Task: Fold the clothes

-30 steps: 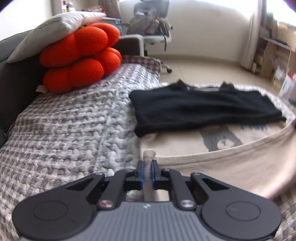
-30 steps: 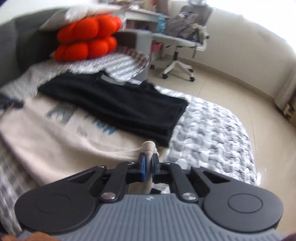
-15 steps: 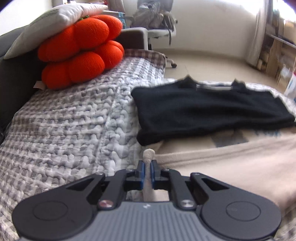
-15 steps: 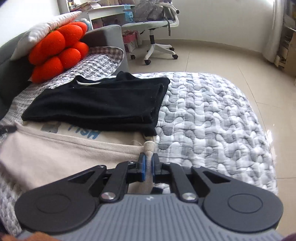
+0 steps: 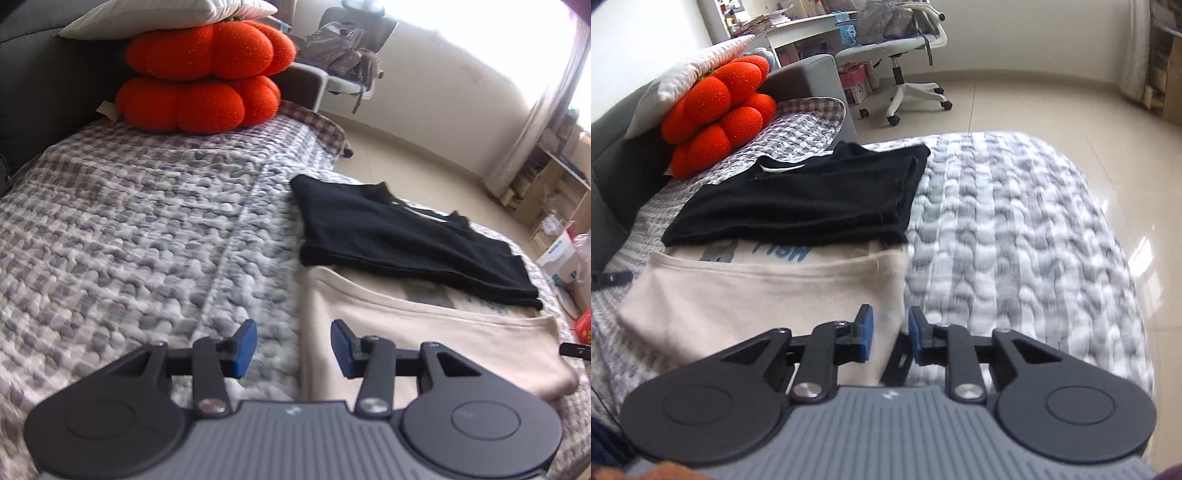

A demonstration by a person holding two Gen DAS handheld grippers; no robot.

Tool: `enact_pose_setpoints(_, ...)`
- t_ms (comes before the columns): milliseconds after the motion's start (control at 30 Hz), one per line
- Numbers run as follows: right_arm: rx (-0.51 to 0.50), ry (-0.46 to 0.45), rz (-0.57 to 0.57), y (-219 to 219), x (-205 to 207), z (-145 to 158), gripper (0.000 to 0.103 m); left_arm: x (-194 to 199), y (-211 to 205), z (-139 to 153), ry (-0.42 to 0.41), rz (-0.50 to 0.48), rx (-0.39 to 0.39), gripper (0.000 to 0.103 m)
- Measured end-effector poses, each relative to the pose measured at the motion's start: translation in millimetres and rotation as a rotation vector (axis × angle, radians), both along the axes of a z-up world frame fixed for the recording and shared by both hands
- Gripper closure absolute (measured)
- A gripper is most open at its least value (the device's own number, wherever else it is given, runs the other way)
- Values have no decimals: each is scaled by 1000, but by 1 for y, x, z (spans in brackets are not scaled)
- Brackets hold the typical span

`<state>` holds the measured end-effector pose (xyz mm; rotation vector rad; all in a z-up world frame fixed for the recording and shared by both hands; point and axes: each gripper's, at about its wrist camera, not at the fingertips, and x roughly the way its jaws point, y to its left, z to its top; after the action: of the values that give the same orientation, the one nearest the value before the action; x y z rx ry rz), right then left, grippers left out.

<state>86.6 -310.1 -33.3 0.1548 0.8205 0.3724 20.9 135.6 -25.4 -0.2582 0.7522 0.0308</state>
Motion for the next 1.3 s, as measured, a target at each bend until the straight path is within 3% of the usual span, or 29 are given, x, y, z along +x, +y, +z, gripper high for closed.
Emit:
enact_pose_setpoints(33,23,-4,8,-2,-6,2,74,-3,-2,1,-5,-7,-9,57)
enact_pose_setpoints(100,73,-7,23,-5,-18,5,61,-7,-6,-2,4,-20,-24,57)
enact_pose_setpoints(200,118,0,27,-6,-35,4,60,-5,-13,-12,55,-22,-20,59)
enact_pose_setpoints(300,86,0,-1,-3,-48,0,60,-2,-18,-22,94,-13,3,75)
enact_pose_setpoints(333,87,2,-10,-3,-48,-1,62,-3,-19,-22,93,-10,8,76)
enact_pose_setpoints(400,94,0,-22,-5,-49,-1,86,-6,-20,-21,86,-6,12,83)
enact_pose_setpoints(567,101,-15,-33,-12,-50,1,92,-11,-16,-18,65,-6,2,93)
enact_pose_setpoints(667,105,-24,-15,-12,-51,4,96,-13,-7,-17,61,4,-41,94)
enact_pose_setpoints(867,87,-52,-15,-19,-61,21,97,-27,-2,-14,43,17,-52,94)
enact_pose_setpoints(1033,36,-43,-8,-17,-62,16,97,-27,-3,-15,52,21,-19,94)
enact_pose_setpoints(1200,-79,-12,25,0,-58,-2,97,-23,-7,-20,80,16,16,90)
enact_pose_setpoints(1300,-20,-83,42,-7,-65,11,97,-25,0,-18,75,23,-22,88)
